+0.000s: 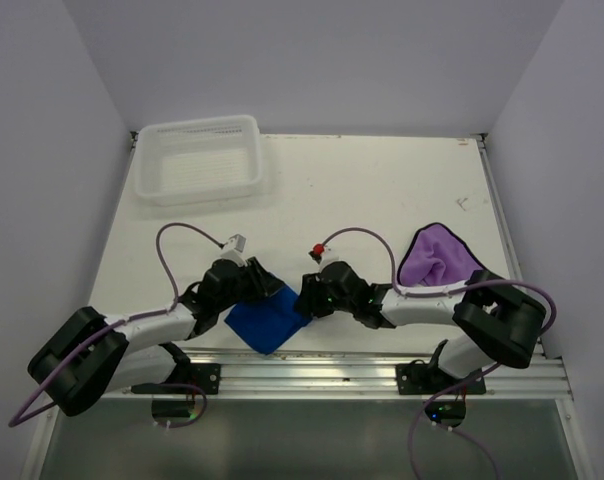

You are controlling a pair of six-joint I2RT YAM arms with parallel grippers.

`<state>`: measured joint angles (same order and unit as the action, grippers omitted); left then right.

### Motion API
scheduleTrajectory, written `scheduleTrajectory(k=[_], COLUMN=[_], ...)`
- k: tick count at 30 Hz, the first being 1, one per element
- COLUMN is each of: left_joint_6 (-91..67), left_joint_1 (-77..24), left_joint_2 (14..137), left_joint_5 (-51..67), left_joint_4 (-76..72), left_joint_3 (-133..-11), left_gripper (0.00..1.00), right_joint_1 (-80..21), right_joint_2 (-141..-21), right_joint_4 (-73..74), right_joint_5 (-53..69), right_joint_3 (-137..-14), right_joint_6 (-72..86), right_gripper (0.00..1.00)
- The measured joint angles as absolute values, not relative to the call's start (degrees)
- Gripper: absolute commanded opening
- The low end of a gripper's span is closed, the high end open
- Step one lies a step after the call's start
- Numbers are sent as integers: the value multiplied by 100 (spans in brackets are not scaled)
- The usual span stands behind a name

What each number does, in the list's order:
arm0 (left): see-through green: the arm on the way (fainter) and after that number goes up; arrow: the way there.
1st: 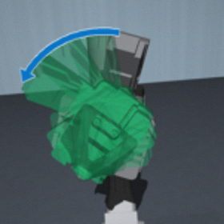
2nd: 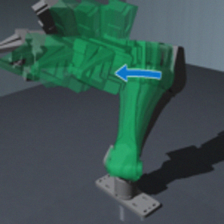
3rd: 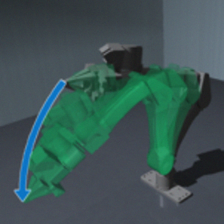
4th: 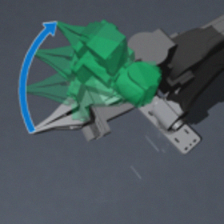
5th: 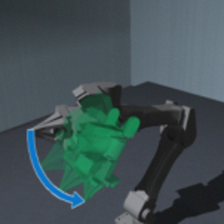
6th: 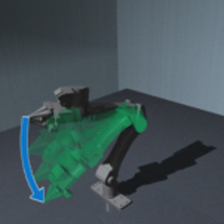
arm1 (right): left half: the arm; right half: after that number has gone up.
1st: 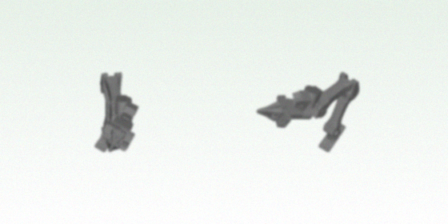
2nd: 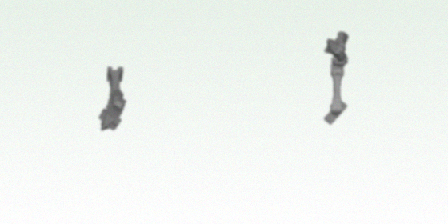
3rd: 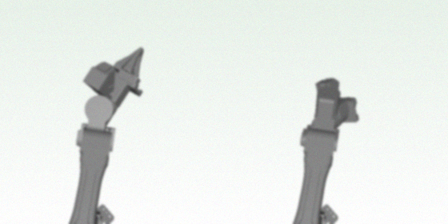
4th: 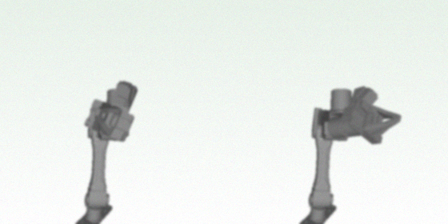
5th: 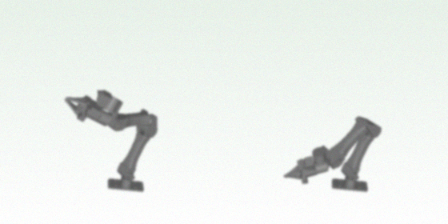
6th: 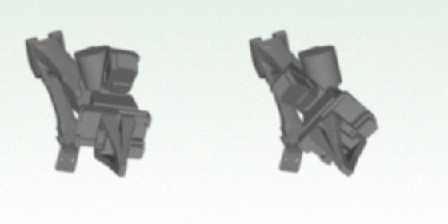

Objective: Roll the towels
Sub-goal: Roll the towel

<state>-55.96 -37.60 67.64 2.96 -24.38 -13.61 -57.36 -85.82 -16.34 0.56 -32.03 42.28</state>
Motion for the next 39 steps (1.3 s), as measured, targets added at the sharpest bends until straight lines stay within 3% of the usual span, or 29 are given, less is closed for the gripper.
scheduleTrajectory(k=[3, 4, 10, 24, 39], left_joint_6=[-5590, -5588, -5546, -4978, -4882], left_joint_1=[-3760, -3760, -3765, -3507, -3472], left_joint_2=[6737, 6735, 6683, 6403, 6565], left_joint_5=[287, 266, 202, -510, -276], left_joint_4=[-2342, -2296, -1962, -349, -333], left_joint_3=[-1387, -1411, -1568, -2794, -3050], left_gripper=[41, 42, 43, 45, 45], right_joint_1=[-5876, -5942, -6348, -6945, -7760], right_joint_2=[-8580, -8580, -8580, -8582, -9572], right_joint_4=[-1601, -1559, -1177, -250, 1629], right_joint_5=[-62, -119, -615, -1966, -4580], right_joint_3=[-3247, -3282, -3548, -4029, -5404], right_joint_6=[4075, 4014, 3701, 3494, 3527], right_gripper=[27, 19, 0, 0, 0])
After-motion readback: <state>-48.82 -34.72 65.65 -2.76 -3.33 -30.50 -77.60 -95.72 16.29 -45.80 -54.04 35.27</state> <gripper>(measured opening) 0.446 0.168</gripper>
